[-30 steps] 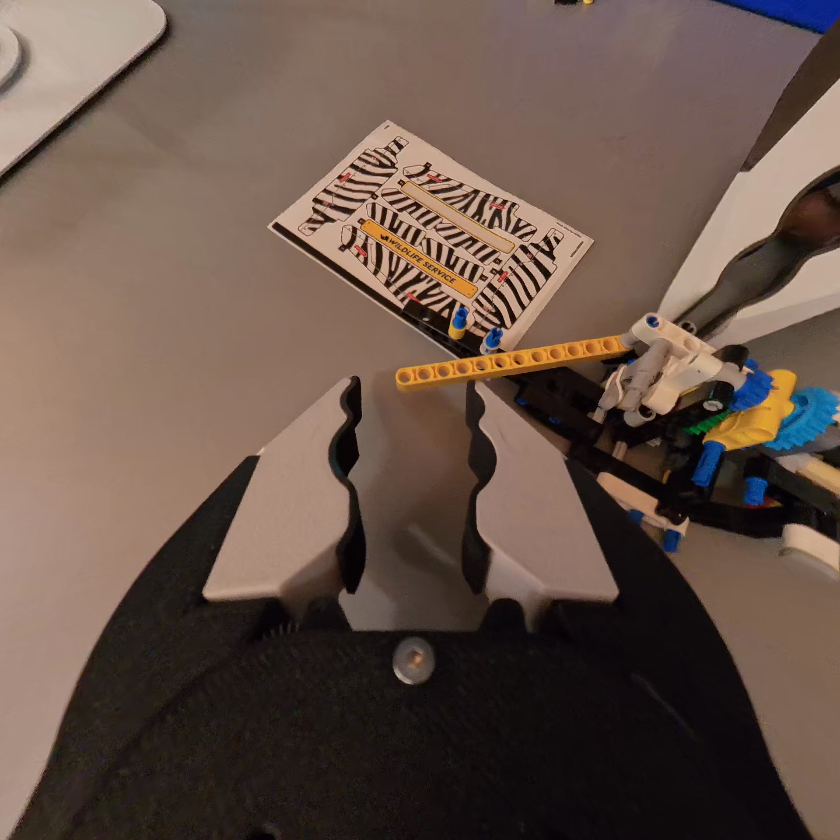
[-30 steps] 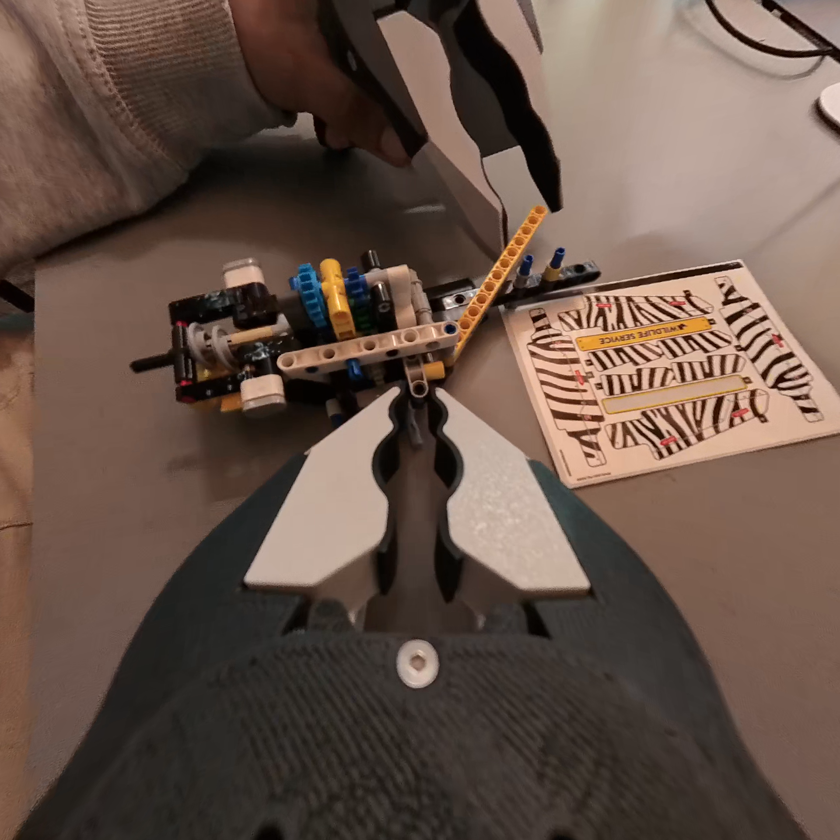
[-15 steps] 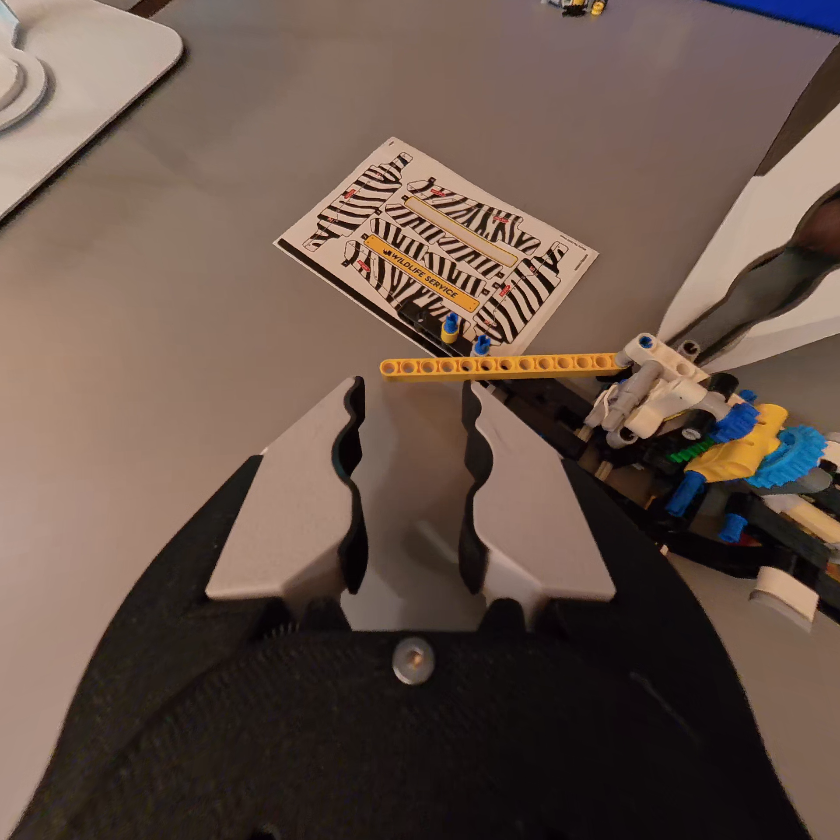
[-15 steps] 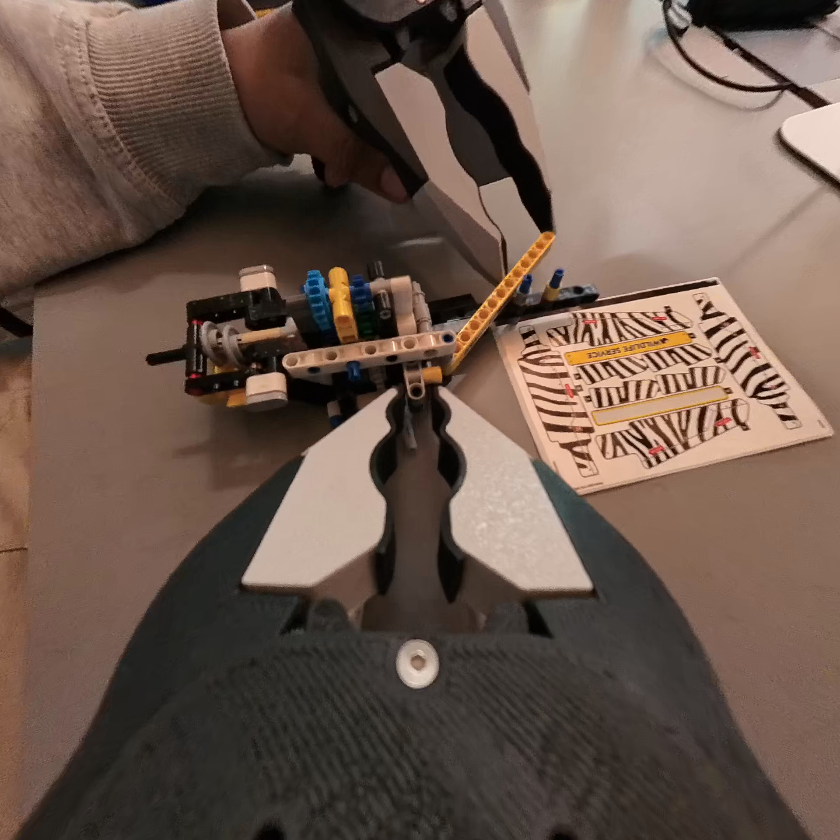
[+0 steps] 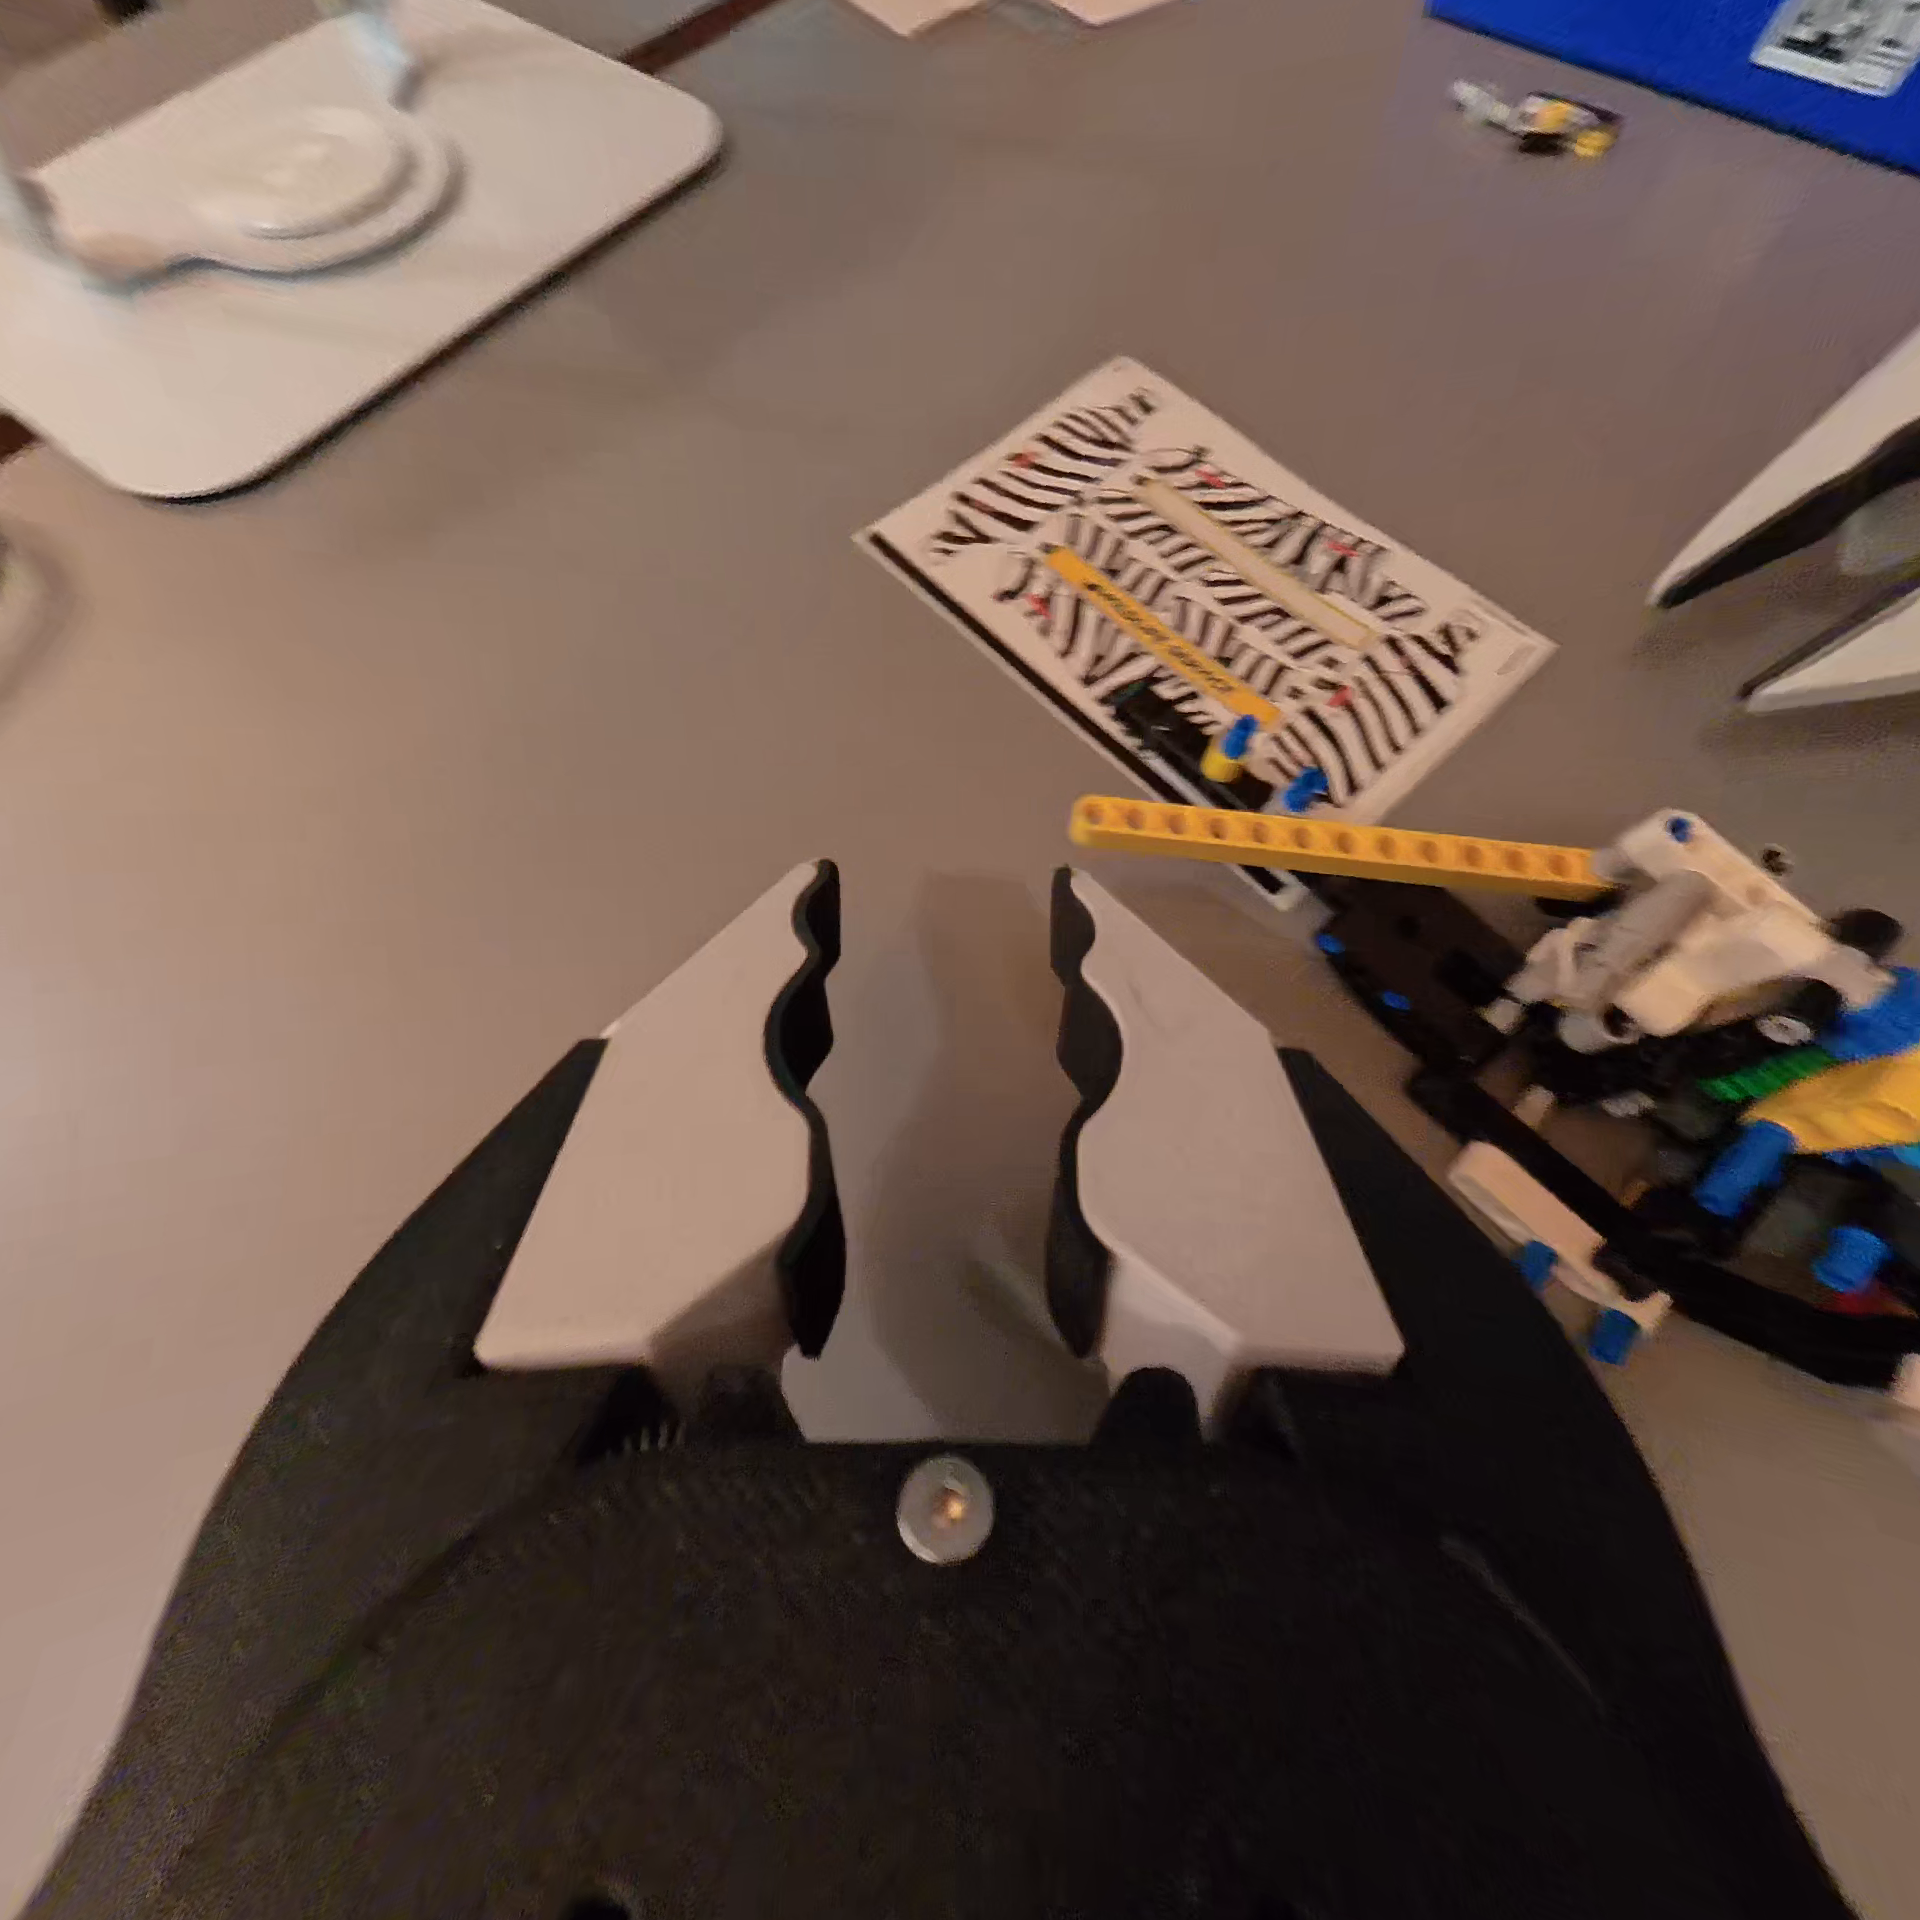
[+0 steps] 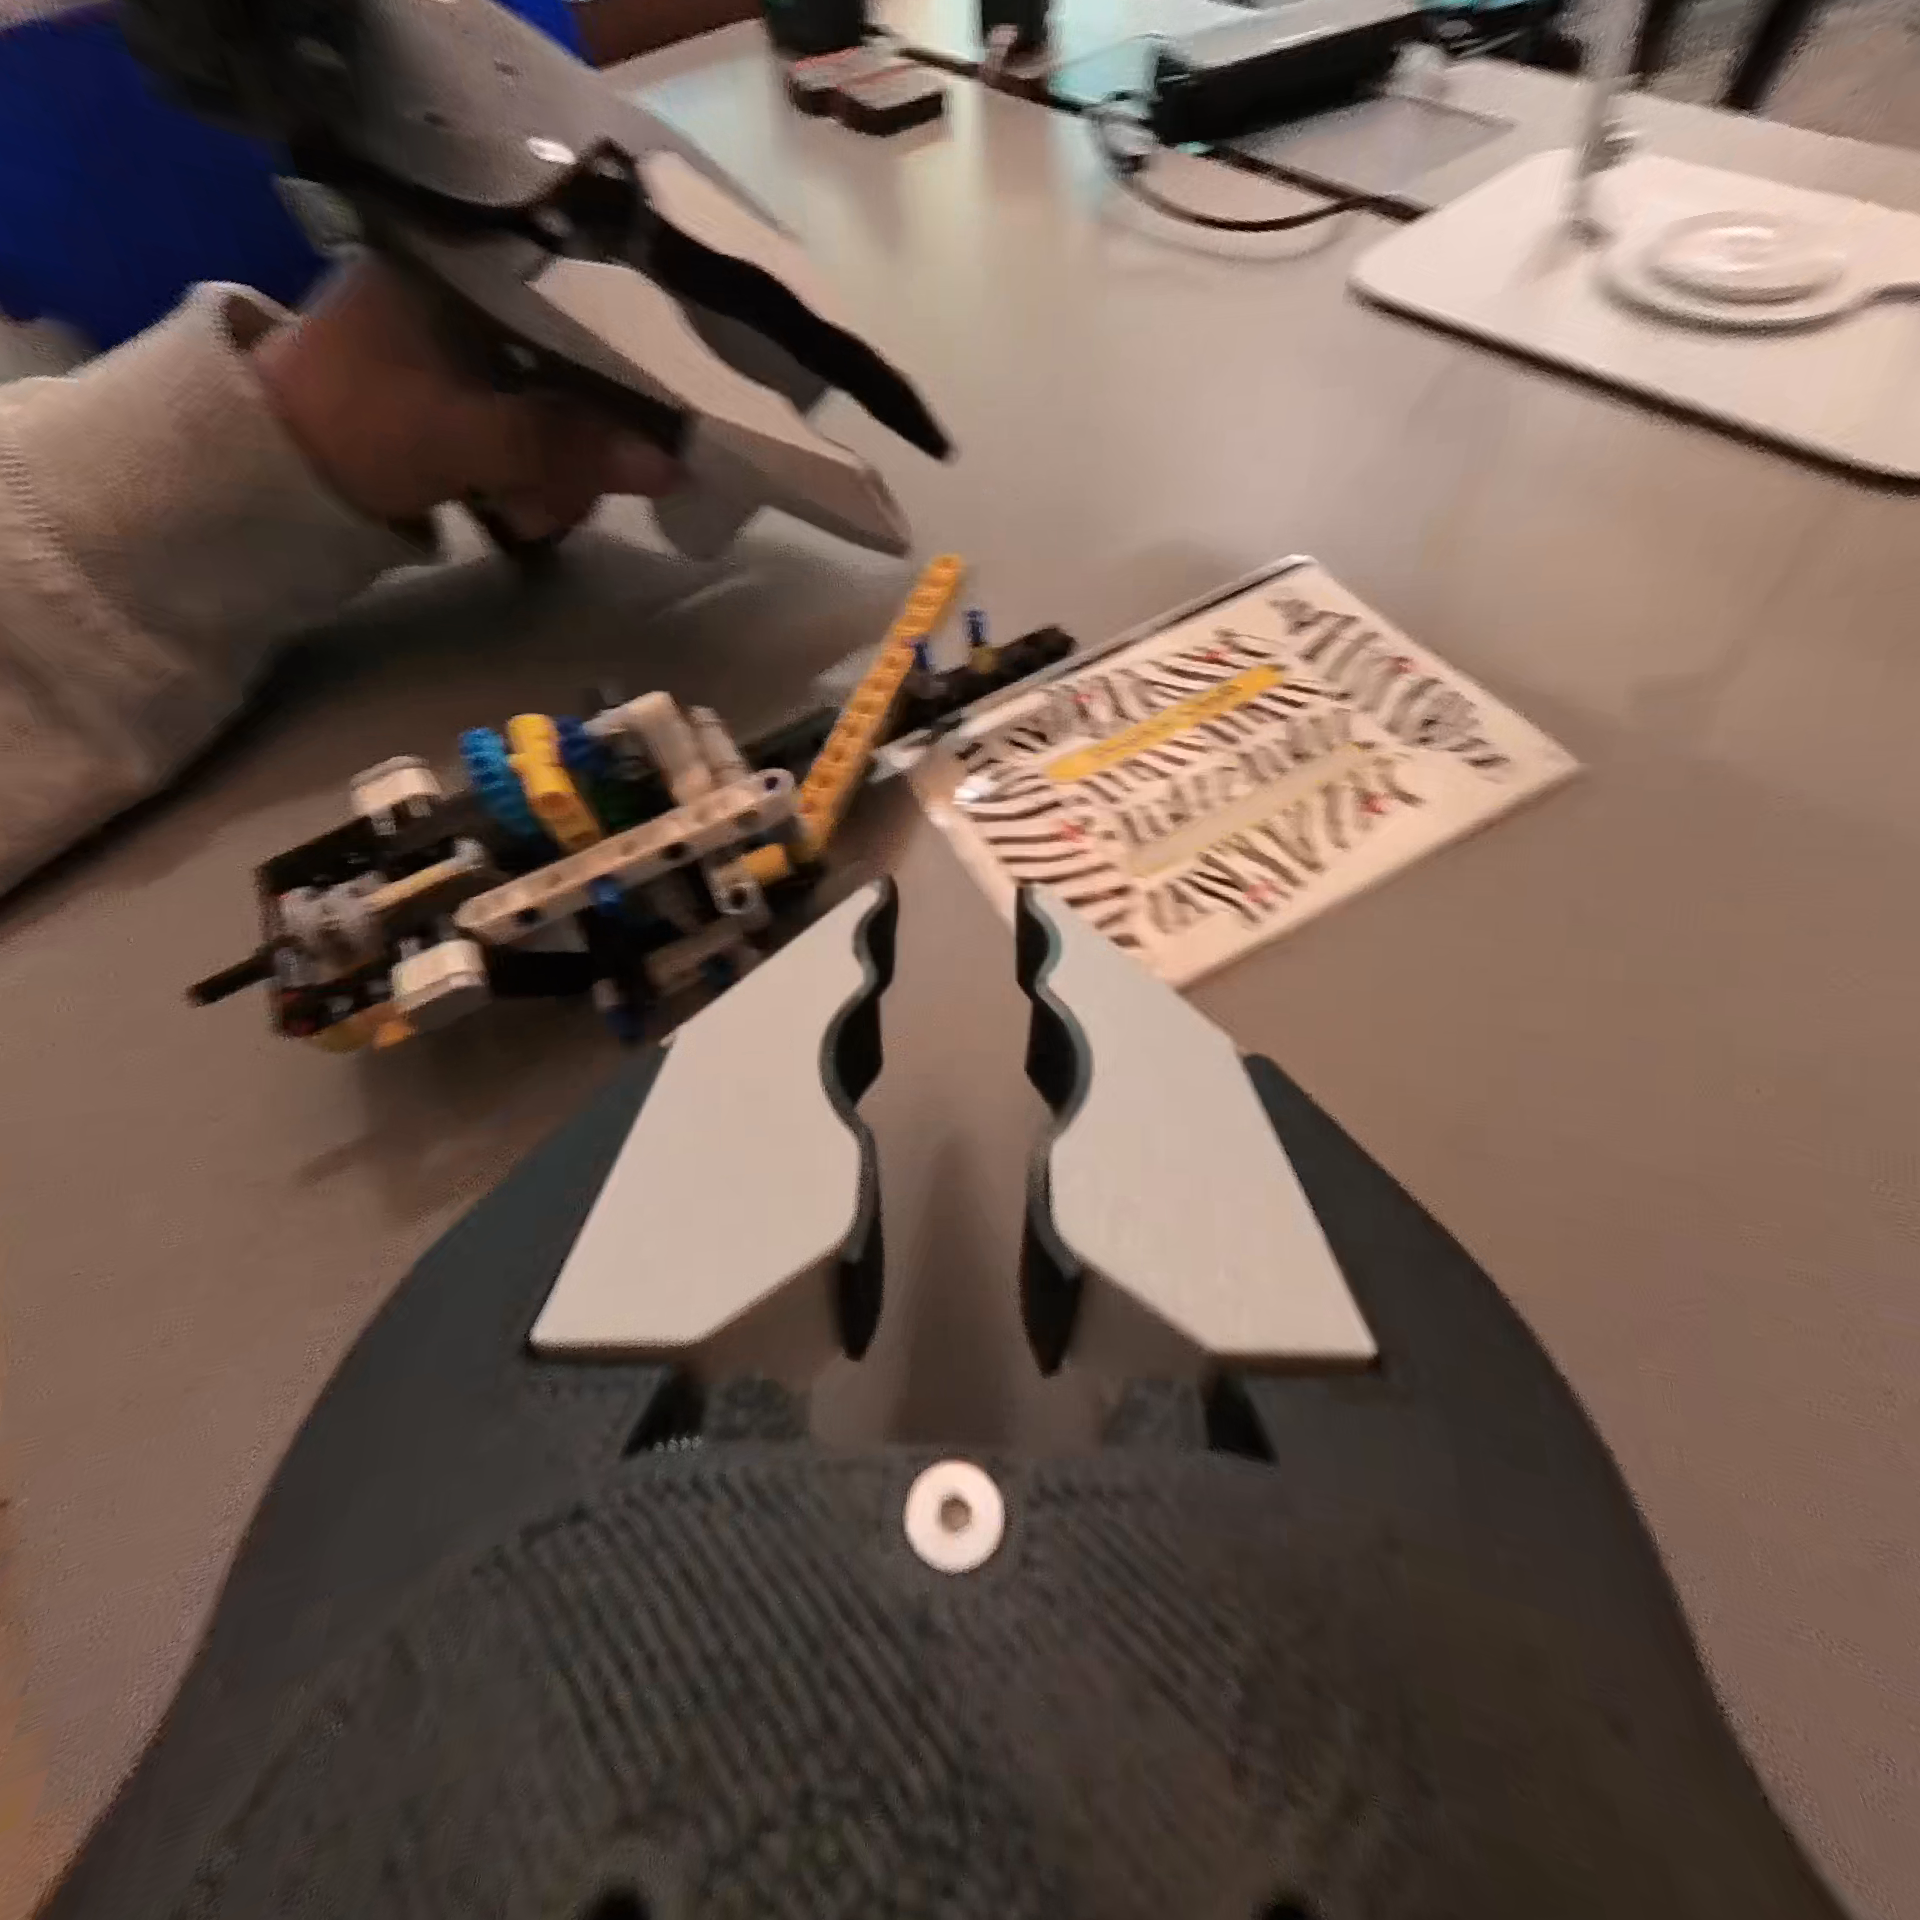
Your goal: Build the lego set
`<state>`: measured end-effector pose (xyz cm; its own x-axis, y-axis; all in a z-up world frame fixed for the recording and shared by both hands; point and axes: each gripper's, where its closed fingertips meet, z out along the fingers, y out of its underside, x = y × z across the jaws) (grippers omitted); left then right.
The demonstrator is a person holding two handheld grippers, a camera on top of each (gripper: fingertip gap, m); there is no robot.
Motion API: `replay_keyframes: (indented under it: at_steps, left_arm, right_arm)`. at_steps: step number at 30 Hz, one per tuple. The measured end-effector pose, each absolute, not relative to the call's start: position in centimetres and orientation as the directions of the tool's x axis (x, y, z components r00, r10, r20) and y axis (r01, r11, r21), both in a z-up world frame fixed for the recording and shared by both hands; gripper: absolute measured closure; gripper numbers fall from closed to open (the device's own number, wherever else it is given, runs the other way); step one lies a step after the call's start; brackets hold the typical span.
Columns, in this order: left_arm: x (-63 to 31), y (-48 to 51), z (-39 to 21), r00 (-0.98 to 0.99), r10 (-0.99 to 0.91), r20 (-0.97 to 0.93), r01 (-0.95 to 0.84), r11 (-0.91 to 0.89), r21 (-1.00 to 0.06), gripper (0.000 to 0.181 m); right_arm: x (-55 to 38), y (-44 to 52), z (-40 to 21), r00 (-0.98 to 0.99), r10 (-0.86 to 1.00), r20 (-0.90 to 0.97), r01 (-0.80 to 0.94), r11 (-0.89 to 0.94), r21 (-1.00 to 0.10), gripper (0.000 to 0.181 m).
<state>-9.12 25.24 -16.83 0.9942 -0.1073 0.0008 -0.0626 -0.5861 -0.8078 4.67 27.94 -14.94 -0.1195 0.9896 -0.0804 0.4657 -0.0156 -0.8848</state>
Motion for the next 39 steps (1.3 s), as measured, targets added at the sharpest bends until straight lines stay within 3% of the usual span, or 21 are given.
replay_keyframes:
  at_steps: [5, 8, 14, 17, 19, 22, 32, 39]
  left_arm:
    - [-12.4, 25.1, -14.1, 0.994, 0.061, -0.091, -0.052, -0.466, -0.883, 0.138]
    - [-14.1, 24.6, -12.0, 0.970, 0.172, -0.172, -0.095, -0.385, -0.918, 0.131]
    - [-15.6, 23.9, -10.0, 0.912, 0.305, -0.274, -0.175, -0.316, -0.932, 0.126]
    - [-15.9, 23.6, -9.5, 0.895, 0.347, -0.280, -0.189, -0.274, -0.943, 0.141]
    - [-16.0, 23.2, -9.1, 0.880, 0.376, -0.291, -0.209, -0.246, -0.947, 0.181]
    - [-16.0, 23.0, -8.7, 0.865, 0.395, -0.309, -0.236, -0.223, -0.946, 0.181]
    - [-14.6, 23.7, -9.7, 0.967, 0.241, -0.083, -0.043, -0.166, -0.985, 0.180]
    - [-14.9, 23.9, -10.1, 0.964, 0.263, -0.030, 0.018, -0.177, -0.984, 0.149]
  right_arm:
    - [6.3, 34.2, -12.1, 0.236, 0.946, 0.222, 0.329, 0.137, -0.934, 0.173]
    - [7.1, 34.9, -10.7, 0.324, 0.882, 0.342, 0.278, 0.257, -0.926, 0.181]
    - [7.8, 36.0, -10.0, 0.468, 0.764, 0.444, 0.306, 0.331, -0.893, 0.181]
    - [8.0, 36.6, -10.1, 0.510, 0.734, 0.448, 0.330, 0.314, -0.890, 0.181]
    - [8.4, 37.4, -10.4, 0.552, 0.722, 0.417, 0.352, 0.251, -0.902, 0.181]
    - [8.5, 37.6, -10.6, 0.559, 0.722, 0.409, 0.363, 0.230, -0.903, 0.181]
    - [8.7, 37.4, -9.1, 0.592, 0.727, 0.348, 0.252, 0.243, -0.937, 0.181]
    - [9.2, 37.7, -8.7, 0.590, 0.761, 0.269, 0.184, 0.197, -0.963, 0.181]
